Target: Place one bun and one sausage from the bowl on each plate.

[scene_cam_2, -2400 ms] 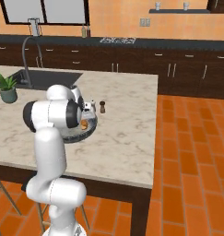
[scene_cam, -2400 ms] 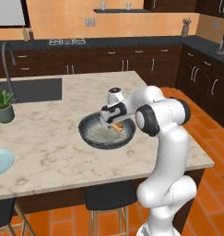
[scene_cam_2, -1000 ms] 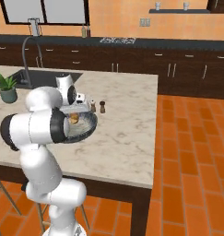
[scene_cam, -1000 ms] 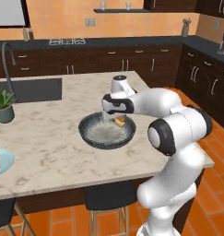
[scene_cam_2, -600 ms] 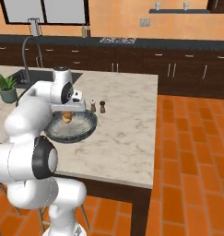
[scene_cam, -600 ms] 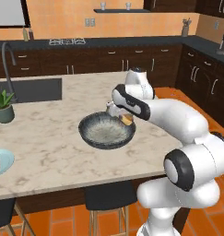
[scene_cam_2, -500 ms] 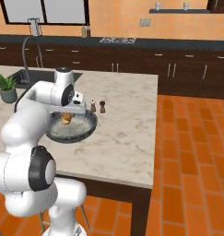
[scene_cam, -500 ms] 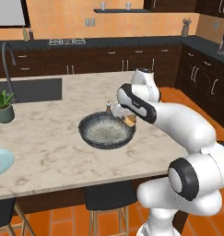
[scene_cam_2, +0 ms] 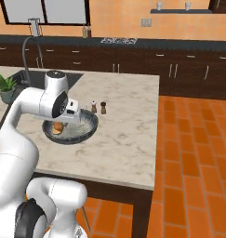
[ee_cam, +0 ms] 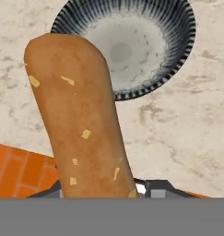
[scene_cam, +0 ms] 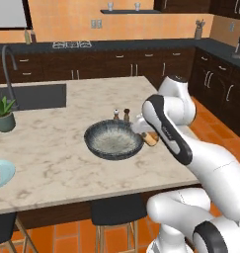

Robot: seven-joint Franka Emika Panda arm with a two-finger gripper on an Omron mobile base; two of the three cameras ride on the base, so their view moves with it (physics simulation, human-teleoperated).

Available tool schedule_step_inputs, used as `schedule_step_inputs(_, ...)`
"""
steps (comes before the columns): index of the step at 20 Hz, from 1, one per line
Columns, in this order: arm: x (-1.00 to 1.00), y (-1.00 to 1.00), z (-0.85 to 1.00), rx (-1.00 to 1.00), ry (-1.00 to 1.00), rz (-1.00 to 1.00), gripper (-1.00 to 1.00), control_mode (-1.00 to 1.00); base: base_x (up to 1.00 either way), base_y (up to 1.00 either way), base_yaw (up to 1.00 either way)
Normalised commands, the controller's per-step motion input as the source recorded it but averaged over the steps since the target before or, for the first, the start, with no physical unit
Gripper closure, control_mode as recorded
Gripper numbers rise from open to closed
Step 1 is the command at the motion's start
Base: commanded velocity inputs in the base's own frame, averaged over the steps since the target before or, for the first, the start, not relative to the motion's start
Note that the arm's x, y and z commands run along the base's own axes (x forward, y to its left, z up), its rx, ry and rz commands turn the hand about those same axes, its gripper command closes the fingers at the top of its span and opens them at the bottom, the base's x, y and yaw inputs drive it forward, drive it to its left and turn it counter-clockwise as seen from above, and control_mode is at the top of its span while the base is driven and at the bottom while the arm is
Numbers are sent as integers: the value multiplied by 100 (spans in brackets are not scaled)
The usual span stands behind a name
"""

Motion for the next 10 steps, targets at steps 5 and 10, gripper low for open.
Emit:
schedule_step_inputs(5, -41, -29, 0, -2, 8, -2, 100, -100, 0, 0, 0)
schedule_step_inputs(10, -8, 0, 0, 0, -2, 0, 100, -100, 0, 0, 0)
